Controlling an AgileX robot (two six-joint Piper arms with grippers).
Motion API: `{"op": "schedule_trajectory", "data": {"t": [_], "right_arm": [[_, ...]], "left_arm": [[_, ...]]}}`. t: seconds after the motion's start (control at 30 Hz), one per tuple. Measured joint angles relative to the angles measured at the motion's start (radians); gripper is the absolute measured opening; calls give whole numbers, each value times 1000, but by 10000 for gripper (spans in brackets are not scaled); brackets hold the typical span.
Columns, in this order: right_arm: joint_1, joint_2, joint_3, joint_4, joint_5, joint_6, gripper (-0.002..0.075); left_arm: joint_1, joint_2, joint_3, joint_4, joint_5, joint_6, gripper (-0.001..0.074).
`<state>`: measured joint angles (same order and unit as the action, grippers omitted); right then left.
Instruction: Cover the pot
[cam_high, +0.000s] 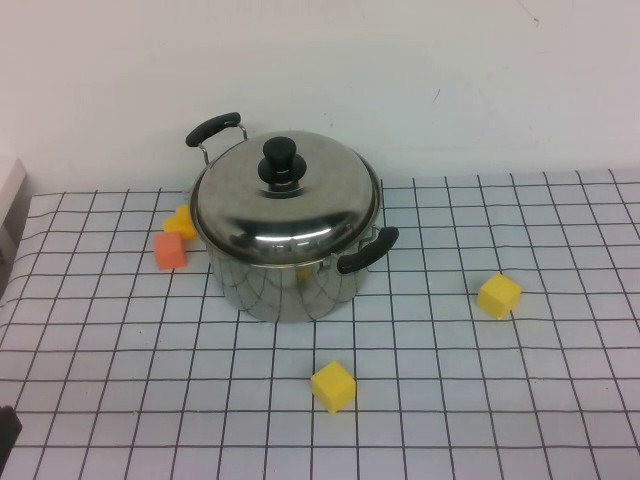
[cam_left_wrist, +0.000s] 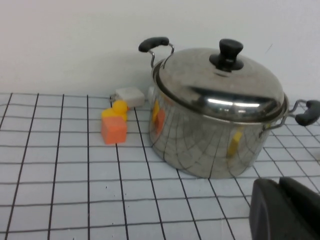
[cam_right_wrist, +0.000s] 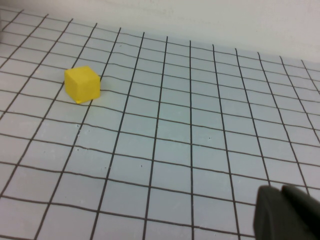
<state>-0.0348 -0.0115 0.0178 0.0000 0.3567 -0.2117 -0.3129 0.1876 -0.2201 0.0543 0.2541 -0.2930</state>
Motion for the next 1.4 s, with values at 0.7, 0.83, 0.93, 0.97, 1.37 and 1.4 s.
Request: {"op": "schedule_trajectory", "data": {"t": [0.7, 0.83, 0.93, 0.97, 1.37, 1.4], "right_arm": [[0, 0, 0, 0, 0, 0, 9], [0, 0, 0, 0, 0, 0, 9], [0, 0, 0, 0, 0, 0, 9], [0, 0, 0, 0, 0, 0, 9], [0, 0, 0, 0, 0, 0, 9], [0, 0, 0, 0, 0, 0, 9]], "left_arm": [[341, -197, 239, -6, 28, -129, -1], [357, -197, 239, -15, 56, -70, -1], [357, -197, 239, -26, 58, 7, -1], [357, -197, 239, -32, 60, 29, -1], [357, -197, 237, -186, 64, 260, -1], [357, -197, 237, -186, 64, 265, -1]]}}
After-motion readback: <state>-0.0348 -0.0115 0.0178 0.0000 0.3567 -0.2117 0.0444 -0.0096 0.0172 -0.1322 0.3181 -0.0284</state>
